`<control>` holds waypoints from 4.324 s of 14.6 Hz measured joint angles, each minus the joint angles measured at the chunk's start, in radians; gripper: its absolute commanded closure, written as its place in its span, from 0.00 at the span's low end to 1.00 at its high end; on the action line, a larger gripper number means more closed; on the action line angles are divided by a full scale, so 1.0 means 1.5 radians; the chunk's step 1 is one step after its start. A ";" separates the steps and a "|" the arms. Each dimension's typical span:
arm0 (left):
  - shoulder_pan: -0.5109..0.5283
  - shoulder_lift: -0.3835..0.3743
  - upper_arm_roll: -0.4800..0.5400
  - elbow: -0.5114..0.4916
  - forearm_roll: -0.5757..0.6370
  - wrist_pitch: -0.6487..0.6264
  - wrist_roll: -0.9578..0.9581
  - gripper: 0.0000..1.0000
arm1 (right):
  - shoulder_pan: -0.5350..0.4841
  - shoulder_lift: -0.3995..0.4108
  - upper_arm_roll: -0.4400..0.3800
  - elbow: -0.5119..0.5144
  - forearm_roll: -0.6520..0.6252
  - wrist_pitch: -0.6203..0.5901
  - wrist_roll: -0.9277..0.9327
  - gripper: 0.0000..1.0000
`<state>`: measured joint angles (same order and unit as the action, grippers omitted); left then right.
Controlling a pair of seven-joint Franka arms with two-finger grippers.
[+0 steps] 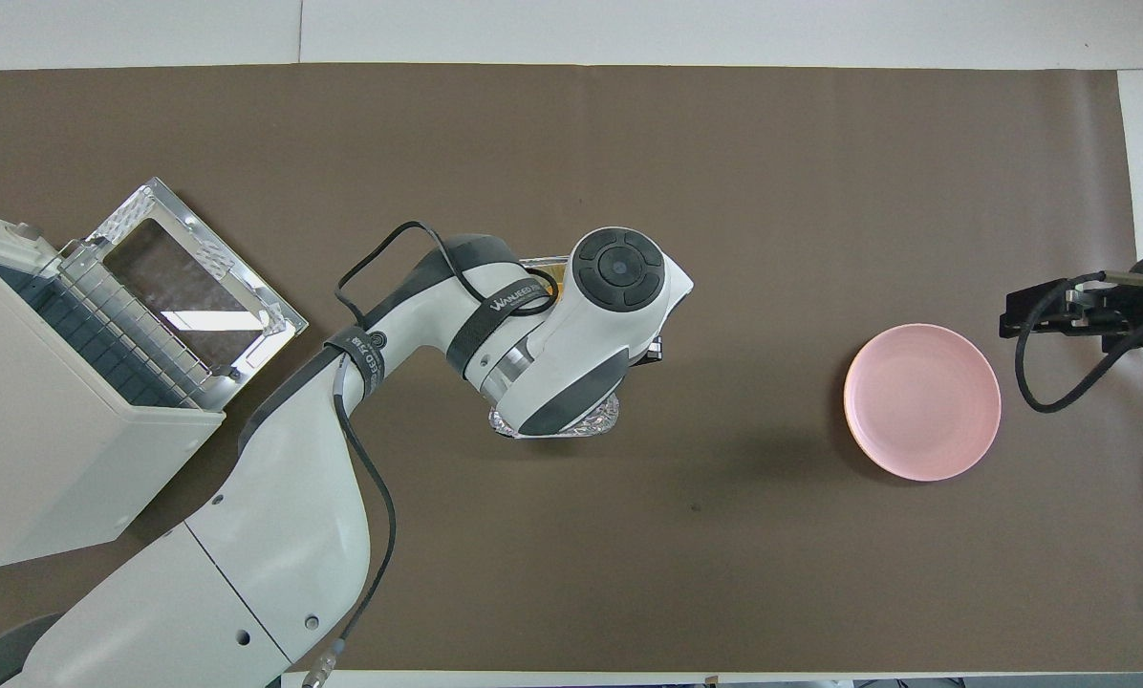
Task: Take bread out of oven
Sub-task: 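Pull the foil tray out and carry it toward the table center, then set down the tray with the left gripper while the right gripper approaches, then grasp the foil tray rim with the right gripper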
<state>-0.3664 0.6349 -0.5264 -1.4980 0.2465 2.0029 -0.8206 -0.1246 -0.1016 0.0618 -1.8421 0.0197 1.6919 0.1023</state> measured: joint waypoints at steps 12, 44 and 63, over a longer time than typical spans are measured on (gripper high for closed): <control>0.000 -0.007 -0.006 -0.045 0.000 0.059 -0.012 0.00 | 0.000 -0.006 -0.001 -0.010 0.000 0.000 -0.024 0.00; 0.368 -0.304 0.044 -0.024 -0.078 -0.314 0.223 0.00 | 0.241 0.161 0.048 -0.034 0.006 0.233 0.202 0.00; 0.244 -0.447 0.291 -0.138 -0.164 -0.313 0.498 0.00 | 0.354 0.292 0.048 -0.032 0.006 0.353 0.381 0.00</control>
<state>0.0000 -0.0351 -0.0893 -1.7052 0.0004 1.5330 -0.0732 0.4059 0.3359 0.1337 -1.8894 0.0289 2.2210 0.6742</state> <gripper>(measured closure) 0.000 0.000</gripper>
